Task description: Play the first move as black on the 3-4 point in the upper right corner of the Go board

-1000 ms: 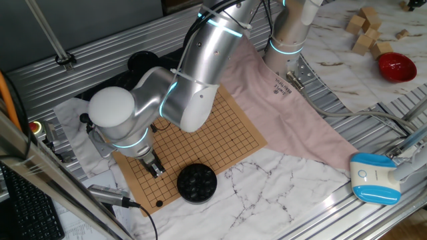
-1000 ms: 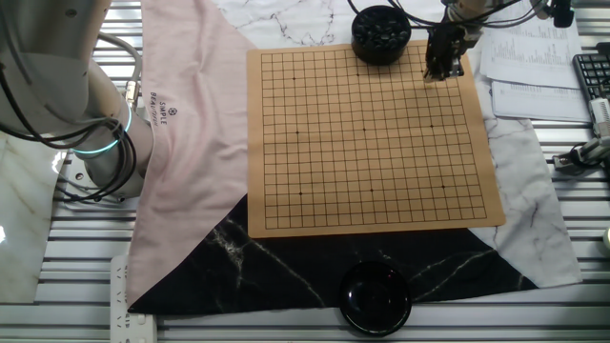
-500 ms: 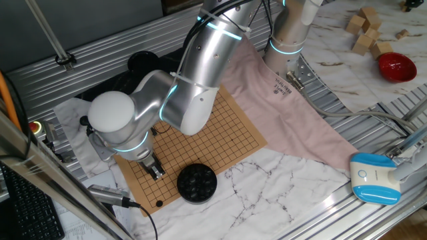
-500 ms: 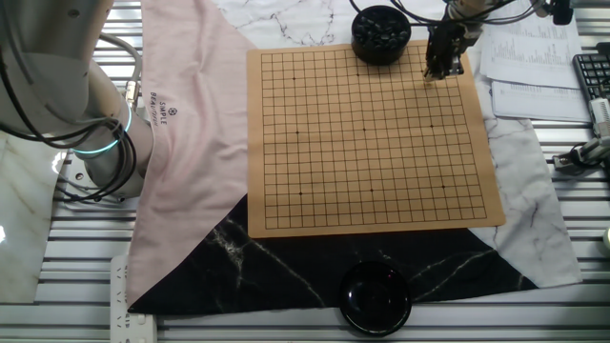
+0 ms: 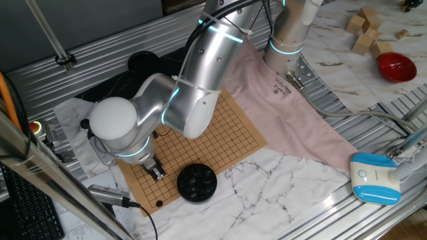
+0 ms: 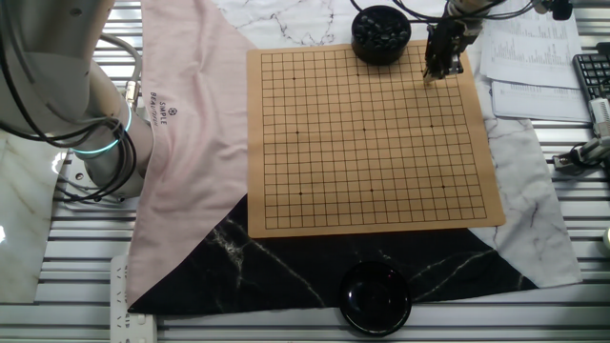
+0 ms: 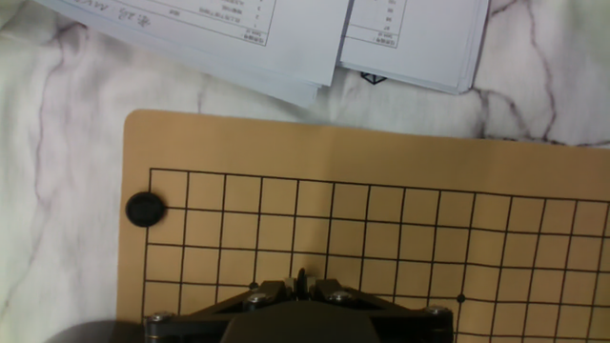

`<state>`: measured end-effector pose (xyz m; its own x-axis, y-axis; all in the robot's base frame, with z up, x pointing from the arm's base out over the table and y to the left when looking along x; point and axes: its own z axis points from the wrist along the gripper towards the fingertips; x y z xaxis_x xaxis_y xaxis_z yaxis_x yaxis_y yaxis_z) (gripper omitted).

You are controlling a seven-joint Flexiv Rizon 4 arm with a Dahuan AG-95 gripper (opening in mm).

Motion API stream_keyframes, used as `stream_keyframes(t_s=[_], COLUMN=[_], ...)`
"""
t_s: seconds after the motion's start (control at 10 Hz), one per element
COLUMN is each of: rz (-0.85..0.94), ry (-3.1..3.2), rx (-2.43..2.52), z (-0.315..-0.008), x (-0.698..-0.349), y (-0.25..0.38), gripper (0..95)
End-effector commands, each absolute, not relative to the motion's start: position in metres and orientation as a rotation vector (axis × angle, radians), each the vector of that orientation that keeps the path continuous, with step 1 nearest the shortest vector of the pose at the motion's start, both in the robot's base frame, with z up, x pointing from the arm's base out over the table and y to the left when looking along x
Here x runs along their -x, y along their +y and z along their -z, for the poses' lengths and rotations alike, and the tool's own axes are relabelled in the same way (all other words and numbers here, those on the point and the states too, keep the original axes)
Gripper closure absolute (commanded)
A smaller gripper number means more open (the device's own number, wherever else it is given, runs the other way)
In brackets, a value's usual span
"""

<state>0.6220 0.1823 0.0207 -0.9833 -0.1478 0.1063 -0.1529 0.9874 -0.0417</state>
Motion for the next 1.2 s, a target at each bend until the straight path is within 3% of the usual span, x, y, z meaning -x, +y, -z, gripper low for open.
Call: stream_keyframes(t_s=[0.1, 0.4, 0.5, 0.7, 0.8, 0.9, 1.2], rz=[-0.072, -0.068, -0.067, -0.063, -0.061, -0.061, -0.034], ry=[-3.029, -3.029, -3.027, -3.025, -3.025, -3.025, -3.028], rx=[-0.23, -0.224, -0.234, -0.25, -0.256, -0.258, -0.243], z=[-0.0208, -0.0188, -0.0186, -0.0185, -0.0185, -0.0185, -0.0205], x=[-0.621, -0.6193, -0.6192, -0.6192, -0.6192, -0.6192, -0.6214], y=[0.1818, 0.1813, 0.1812, 0.1812, 0.1812, 0.1812, 0.182], gripper=[95.0, 95.0, 57.0, 19.0, 19.0, 0.0, 0.0])
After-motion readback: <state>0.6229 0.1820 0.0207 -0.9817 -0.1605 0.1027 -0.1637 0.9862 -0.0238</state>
